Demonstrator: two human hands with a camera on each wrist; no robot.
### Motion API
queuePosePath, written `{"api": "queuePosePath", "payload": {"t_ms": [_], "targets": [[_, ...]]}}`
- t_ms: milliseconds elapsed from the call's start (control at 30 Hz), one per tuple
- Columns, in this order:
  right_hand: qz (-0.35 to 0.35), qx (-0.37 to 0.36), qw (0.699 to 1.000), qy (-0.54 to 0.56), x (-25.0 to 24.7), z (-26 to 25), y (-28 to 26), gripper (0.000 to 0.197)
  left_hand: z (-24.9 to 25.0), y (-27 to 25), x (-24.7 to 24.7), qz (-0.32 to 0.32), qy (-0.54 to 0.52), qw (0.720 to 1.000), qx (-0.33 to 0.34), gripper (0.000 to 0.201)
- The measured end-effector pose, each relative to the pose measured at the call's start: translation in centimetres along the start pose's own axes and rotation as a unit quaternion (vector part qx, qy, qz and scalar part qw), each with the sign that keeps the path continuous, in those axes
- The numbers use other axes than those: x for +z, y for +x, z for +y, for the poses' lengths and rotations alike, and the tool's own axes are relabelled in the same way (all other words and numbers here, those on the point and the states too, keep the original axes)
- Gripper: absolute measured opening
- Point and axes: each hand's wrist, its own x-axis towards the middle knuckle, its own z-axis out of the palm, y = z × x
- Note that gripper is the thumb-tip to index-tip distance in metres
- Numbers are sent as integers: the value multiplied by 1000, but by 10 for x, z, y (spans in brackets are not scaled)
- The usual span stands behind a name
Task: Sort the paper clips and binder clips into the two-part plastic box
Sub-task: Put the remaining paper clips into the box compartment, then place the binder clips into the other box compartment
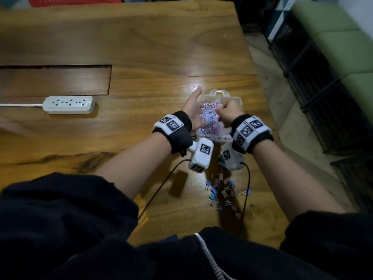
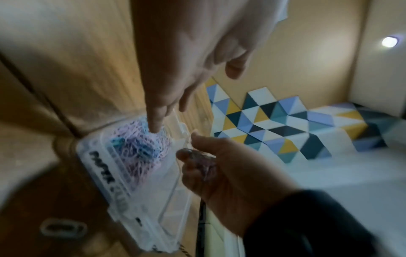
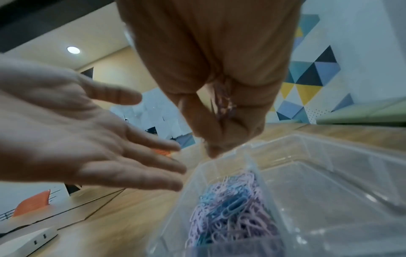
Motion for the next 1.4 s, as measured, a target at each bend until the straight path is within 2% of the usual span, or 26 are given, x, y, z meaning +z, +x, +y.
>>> {"api": "queuePosePath", "payload": {"t_ms": [33,133,233,300,367,500,567,633,667,700,767,833,900,967,1033,1100,1167,1200,1233,1300,1400], "targets": [[7,-3,1000,9,4,-2,2,19,-1,-4,-2,13,15,1000,19,70],[-39,-30,999,-13,11,-4,0,32,-8,-21,-13,74,106,990,62,32],[-35,-73,995,58,10,2,-9,31,-26,-33,-32,133,237,959,76,21],[5,-76,990,120,5,16,-20,27,-47,-37,-41,117,354,924,85,20],[42,-58,983,168,2,36,-35,23,-69,-38,-42,66,485,866,97,23],[64,-40,987,139,6,80,-70,14,-95,-19,-27,-16,720,669,183,35],[72,-36,990,119,11,96,-86,12,-101,-10,-16,-43,784,581,214,40],[74,-29,991,111,13,106,-100,12,-108,-3,-6,-42,833,506,218,40],[73,-26,991,108,13,110,-105,11,-110,-2,-4,-37,851,479,214,39],[69,-21,992,108,14,113,-111,11,-113,-2,-3,-33,860,463,212,37],[64,-15,992,107,15,119,-120,12,-117,-5,-5,-25,862,452,226,33],[72,-18,995,67,18,125,-125,13,-119,-8,-12,-20,853,460,246,30],[77,-11,997,18,21,131,-125,14,-119,-10,-21,-7,835,498,233,26],[72,0,997,-12,24,136,-123,17,-116,-10,-26,0,815,548,188,23],[63,-8,997,-47,26,137,-118,23,-108,-12,-25,-3,777,614,139,15],[47,-25,995,-79,27,134,-111,30,-95,-12,-17,5,689,714,128,12],[37,-34,993,-107,28,130,-102,37,-76,-10,-3,50,585,793,164,16],[35,-39,991,-121,28,128,-97,39,-66,-8,2,80,541,815,192,17],[33,-43,990,-132,29,126,-92,41,-56,-5,7,108,508,826,218,19],[26,-46,988,-145,29,123,-82,43,-41,2,12,149,476,829,252,23],[-1,-50,983,-174,28,119,-73,50,-37,6,13,159,480,827,246,22]]}}
